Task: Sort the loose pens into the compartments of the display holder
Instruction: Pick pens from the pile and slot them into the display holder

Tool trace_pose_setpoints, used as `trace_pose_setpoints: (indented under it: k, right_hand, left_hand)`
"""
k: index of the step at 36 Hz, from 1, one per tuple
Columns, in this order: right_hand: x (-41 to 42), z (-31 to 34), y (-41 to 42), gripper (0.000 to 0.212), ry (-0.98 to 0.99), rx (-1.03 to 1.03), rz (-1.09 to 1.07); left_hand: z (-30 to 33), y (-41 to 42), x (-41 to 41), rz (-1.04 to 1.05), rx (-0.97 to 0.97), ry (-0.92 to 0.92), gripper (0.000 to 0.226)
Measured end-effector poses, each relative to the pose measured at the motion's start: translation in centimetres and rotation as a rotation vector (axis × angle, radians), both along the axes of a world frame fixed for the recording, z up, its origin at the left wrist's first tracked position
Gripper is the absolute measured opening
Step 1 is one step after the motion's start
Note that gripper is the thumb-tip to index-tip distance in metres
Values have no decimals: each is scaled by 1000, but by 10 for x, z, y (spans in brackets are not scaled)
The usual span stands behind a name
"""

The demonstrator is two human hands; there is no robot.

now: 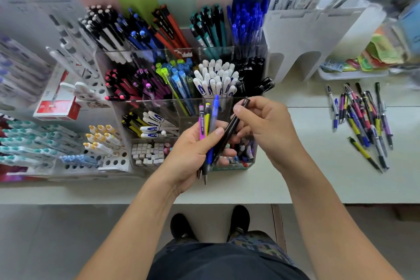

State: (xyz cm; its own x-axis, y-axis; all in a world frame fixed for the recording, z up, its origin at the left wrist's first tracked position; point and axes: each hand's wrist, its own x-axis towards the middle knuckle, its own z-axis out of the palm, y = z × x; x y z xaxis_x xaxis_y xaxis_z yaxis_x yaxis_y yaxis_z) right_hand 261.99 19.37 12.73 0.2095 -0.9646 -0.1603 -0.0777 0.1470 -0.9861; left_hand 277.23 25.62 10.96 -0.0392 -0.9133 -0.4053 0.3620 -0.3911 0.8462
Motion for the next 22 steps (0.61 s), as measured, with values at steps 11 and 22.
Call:
trace_pose_setpoints:
  k: [11, 22]
  right_hand:
    - [-47, 54, -38, 14, 33, -656, -418]
    - [-19, 17, -57, 31, 553, -857, -233]
  left_hand:
    - [13, -22, -3, 53, -11, 6, 16]
    - [19, -22, -4, 1, 17, 195, 26]
